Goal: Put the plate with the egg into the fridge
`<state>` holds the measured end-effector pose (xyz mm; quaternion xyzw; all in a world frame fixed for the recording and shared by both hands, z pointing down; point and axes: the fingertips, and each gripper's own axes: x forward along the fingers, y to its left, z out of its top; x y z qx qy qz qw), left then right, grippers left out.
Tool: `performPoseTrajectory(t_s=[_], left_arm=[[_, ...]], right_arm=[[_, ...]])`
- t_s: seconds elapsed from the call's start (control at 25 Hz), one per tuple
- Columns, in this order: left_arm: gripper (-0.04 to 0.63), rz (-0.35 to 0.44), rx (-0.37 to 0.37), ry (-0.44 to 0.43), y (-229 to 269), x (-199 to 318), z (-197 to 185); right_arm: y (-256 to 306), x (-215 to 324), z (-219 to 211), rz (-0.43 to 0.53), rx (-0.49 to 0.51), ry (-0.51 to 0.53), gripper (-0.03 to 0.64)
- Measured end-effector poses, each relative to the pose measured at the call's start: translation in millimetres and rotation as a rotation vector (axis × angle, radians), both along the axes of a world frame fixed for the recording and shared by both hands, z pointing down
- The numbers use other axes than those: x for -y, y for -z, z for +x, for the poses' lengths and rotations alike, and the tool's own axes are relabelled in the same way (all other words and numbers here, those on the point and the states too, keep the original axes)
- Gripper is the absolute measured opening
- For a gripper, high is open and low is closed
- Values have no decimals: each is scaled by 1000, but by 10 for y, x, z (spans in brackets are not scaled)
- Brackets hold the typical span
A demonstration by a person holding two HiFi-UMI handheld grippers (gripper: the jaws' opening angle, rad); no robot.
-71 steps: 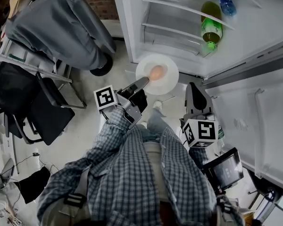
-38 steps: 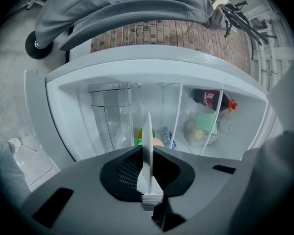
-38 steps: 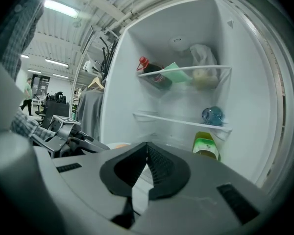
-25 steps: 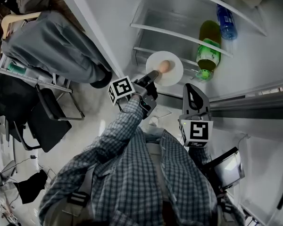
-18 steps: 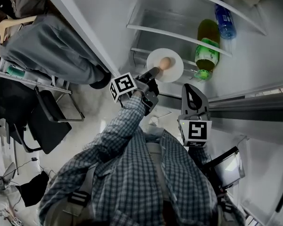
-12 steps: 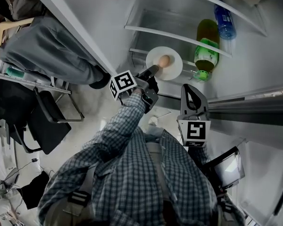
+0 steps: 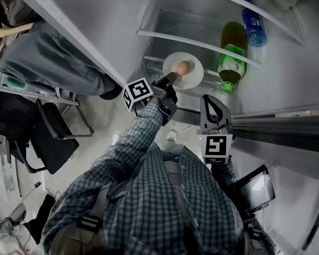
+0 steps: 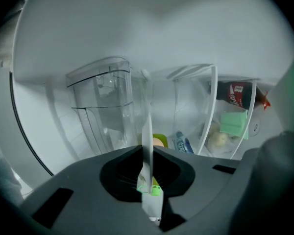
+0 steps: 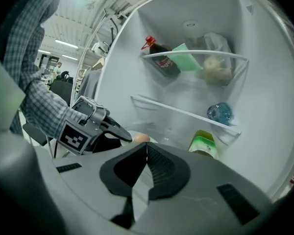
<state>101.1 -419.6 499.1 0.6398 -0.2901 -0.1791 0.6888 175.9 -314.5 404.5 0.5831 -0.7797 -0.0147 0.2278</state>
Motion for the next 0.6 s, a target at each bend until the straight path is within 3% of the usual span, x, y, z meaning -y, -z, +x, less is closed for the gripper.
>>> performPoseTrajectory(t_s=[0.16,0.4,0.6], left_arm=[[37,-8,6,7,-47,56,27],[37,-18,10,14,-98,121,38],[37,-19,4,25,-110,161,44]], right_arm=[[-99,45,-16,-20,-96,36,6],[-262,149,-69,-56,-158,60,6],[-419,276,-147,-69,-323,120,7]])
